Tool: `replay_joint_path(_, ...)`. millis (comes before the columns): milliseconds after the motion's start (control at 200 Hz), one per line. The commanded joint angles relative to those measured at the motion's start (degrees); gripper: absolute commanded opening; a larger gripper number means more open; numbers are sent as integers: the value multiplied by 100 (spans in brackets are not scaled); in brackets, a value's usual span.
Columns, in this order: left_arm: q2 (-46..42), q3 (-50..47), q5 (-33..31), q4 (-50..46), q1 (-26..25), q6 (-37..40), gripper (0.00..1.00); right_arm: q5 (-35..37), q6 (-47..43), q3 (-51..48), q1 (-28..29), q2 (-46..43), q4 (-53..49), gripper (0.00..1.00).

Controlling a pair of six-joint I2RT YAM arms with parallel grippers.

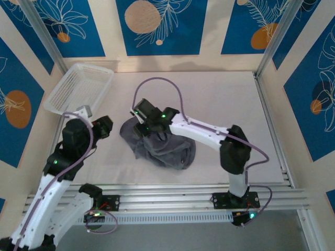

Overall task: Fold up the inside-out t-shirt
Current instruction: Flatten out the T-shirt at the center of the table.

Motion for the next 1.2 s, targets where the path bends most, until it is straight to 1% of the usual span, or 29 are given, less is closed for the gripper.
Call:
replay_joint_path(0,-48,-222,-312,-625,57,-175,41,794,255,798,182,574,-1196,50)
replay_joint_path(105,-55,-307,-199,-644,58,-165,41,1491,308,1661,322,1317,-1862,52)
replay_joint_path(170,-37,-343,-147,-622,58,-160,41,1947,343,2064,420,1674,-2143,54)
replay_joint_path(300,-15,-357,-107,-583,53,-98,42,2675,262,2370,538,2010,-2199,58)
replay_joint_path(385,-6,-374,-73,-548,58,-73,42,2913,196,2453,548,2146,-2161,58)
replay_joint_path(525,-21,-387,-72,-546,52,-60,42,3144,74,2393,556,2246,-1940,56)
replay_joint_path(640,-23,-409,-81,-534,57,-78,42,3078,50,2333,542,2246,-1766,51)
replay_joint_path(870,-23,-436,-81,-525,54,-96,43,2888,73,2322,486,2226,-1631,29)
replay_joint_path(915,-23,-444,-89,-527,54,-91,43,2886,80,2308,475,2212,-1618,26)
replay_joint_path(1005,-27,-466,-89,-521,56,-96,43,2900,56,2246,472,2167,-1567,26)
replay_joint_path(1040,-28,-479,-89,-508,56,-103,43,2907,47,2233,472,2159,-1557,28)
replay_joint_path(1105,-24,-506,-81,-482,56,-119,43,2974,11,2211,470,2176,-1530,35)
replay_joint_path(1195,-11,-541,-76,-453,50,-131,43,3136,-38,2193,483,2251,-1542,35)
